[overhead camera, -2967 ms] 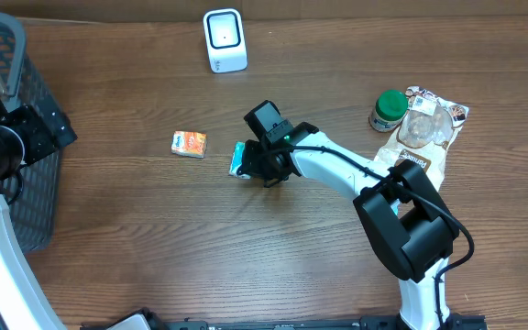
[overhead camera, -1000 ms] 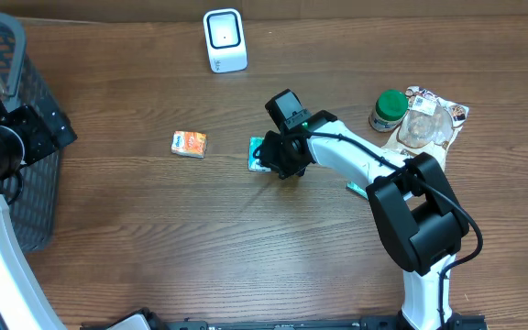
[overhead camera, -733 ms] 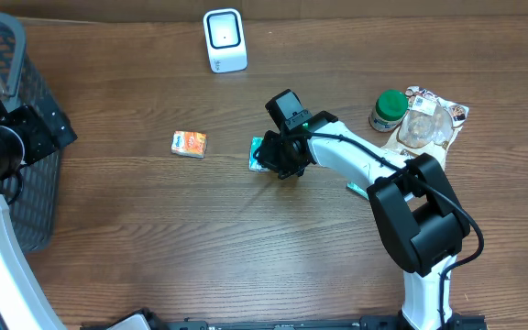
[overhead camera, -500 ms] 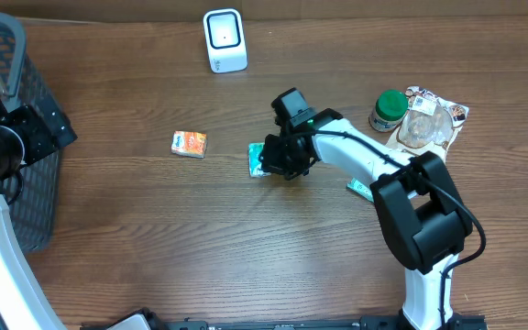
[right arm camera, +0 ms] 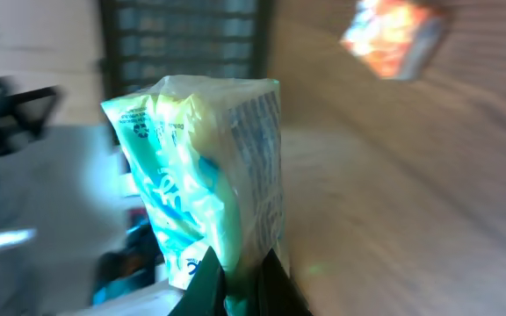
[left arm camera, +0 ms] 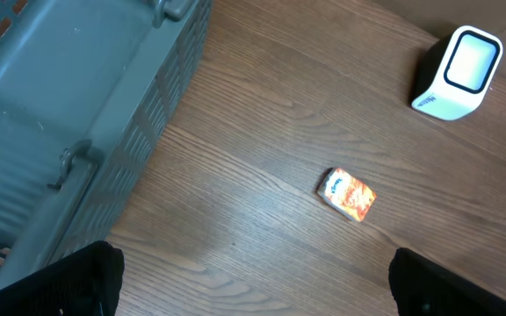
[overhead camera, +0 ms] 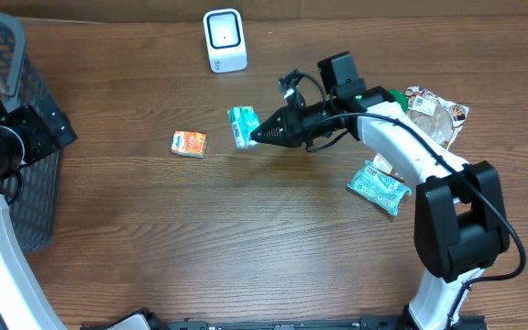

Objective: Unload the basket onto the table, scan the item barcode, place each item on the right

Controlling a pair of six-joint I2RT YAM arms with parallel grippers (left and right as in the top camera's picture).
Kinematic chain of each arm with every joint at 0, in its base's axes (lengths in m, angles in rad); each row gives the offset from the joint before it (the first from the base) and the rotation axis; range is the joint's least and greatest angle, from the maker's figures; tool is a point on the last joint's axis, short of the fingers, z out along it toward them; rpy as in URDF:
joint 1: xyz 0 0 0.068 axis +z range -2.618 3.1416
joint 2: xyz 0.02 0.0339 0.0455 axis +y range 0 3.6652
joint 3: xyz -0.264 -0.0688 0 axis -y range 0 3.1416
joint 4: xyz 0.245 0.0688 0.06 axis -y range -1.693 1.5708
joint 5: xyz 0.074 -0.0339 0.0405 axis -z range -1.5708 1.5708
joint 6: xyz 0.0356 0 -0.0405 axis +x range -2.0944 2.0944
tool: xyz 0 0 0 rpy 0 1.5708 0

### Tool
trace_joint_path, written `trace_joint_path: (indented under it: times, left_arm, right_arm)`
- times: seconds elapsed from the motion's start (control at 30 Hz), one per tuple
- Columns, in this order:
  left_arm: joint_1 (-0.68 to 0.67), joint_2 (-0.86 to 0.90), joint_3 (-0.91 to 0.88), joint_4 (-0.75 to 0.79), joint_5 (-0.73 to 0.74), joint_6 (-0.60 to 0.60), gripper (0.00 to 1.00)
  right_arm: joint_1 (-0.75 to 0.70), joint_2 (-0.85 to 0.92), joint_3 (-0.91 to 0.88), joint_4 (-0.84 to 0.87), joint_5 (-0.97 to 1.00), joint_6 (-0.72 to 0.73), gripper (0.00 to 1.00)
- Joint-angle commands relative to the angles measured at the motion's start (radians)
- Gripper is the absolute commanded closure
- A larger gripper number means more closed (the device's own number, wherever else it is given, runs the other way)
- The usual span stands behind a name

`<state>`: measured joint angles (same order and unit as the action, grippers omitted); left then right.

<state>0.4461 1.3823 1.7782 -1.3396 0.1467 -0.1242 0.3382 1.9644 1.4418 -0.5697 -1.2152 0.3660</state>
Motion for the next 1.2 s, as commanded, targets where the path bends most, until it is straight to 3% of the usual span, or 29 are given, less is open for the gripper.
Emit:
trace_joint_path:
  times: [0.0, 0.13, 0.23, 1.17]
  left_arm:
    - [0.004, 0.003, 0.008, 0.001, 0.010, -0.003, 0.00]
    - [0.004, 0.003, 0.008, 0.001, 0.010, -0.003, 0.01]
    - [0.004, 0.003, 0.008, 0.001, 0.010, -0.003, 0.00]
    - [0.004, 0.003, 0.008, 0.001, 0.010, -0.003, 0.00]
  right_arm:
    - [-0.014, -0.024, 0.018, 0.023, -0.213, 0.067, 0.96]
    - [-0.020, -0.024, 0.018, 0.126, -0.356, 0.158, 0.96]
    - [-0.020, -0.024, 0.019, 0.165, -0.354, 0.238, 0.96]
    - [-0.086, -0.025, 0.019, 0.175, -0.355, 0.293, 0.96]
